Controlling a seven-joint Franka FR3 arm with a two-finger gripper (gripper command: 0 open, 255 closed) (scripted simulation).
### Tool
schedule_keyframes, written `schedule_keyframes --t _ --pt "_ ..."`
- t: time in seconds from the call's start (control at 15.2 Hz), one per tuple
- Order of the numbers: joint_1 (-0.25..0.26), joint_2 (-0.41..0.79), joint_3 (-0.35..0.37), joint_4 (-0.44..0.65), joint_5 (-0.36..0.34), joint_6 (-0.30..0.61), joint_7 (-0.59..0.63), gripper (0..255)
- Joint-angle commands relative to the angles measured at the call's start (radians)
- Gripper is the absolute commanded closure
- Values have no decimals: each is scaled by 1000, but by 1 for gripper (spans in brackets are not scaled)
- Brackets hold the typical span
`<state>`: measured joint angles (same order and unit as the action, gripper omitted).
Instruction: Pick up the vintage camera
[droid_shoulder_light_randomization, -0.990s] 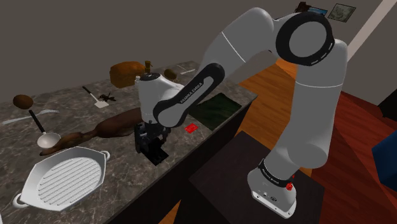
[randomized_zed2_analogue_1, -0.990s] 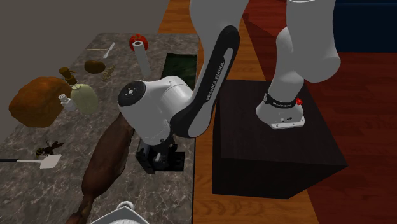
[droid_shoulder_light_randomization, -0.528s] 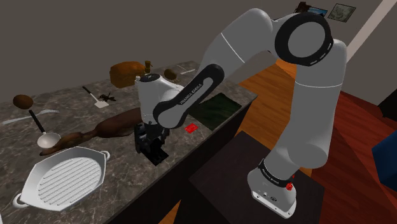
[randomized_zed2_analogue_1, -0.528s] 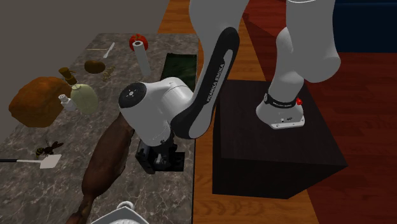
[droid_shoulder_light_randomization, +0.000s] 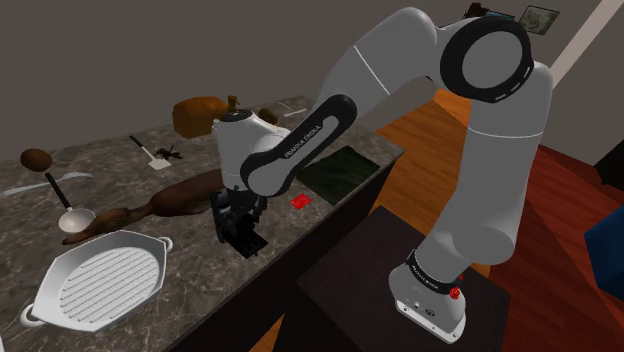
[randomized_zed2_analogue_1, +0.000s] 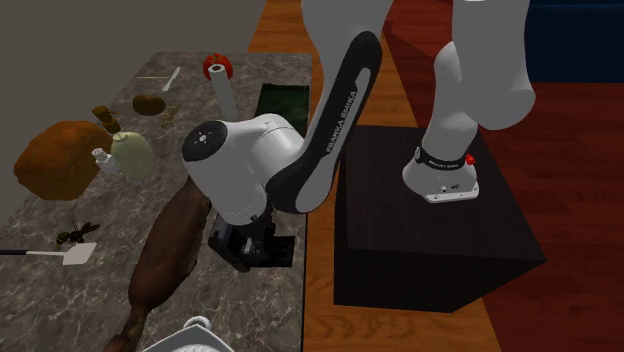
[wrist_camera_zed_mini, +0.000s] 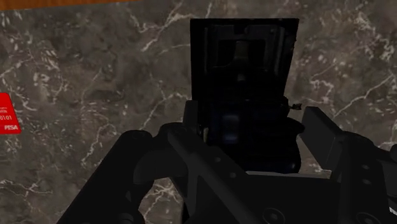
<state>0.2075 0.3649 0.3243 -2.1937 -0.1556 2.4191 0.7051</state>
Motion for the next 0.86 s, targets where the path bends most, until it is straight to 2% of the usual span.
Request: schedule_keyframes --t 0.0,0.79 --pt "-5 -23 6 -2 11 -20 -8 255" --pt "-23 -132 31 12 67 -136 -44 255"
